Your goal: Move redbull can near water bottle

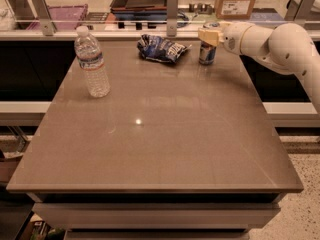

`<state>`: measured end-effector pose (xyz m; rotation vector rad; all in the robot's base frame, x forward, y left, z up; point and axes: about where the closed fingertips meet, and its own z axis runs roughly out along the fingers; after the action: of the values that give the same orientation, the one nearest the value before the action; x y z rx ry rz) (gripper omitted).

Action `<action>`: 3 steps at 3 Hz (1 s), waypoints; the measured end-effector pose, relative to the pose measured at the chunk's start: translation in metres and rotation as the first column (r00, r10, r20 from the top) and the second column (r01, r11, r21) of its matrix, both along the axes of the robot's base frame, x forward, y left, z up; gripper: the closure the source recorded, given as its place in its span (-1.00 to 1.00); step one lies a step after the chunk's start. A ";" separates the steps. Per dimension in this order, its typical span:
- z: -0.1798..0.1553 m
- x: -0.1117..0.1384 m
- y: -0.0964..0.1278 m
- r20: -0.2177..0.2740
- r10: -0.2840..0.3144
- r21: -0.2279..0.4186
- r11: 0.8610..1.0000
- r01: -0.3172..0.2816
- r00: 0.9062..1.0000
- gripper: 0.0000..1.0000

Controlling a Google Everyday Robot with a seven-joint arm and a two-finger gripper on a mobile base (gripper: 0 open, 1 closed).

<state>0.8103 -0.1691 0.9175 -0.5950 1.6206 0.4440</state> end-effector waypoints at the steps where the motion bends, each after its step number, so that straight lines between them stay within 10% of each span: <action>1: 0.000 0.000 0.000 0.000 0.000 0.000 1.000 0.000 1.000 1.00; 3: 0.025 -0.029 0.028 -0.073 0.107 0.022 0.994 -0.106 0.992 1.00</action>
Offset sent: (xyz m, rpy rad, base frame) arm -0.0322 0.0221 0.0313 0.0493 0.0896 0.1398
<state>0.7817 -0.1406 0.9429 -0.6606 1.6588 0.5648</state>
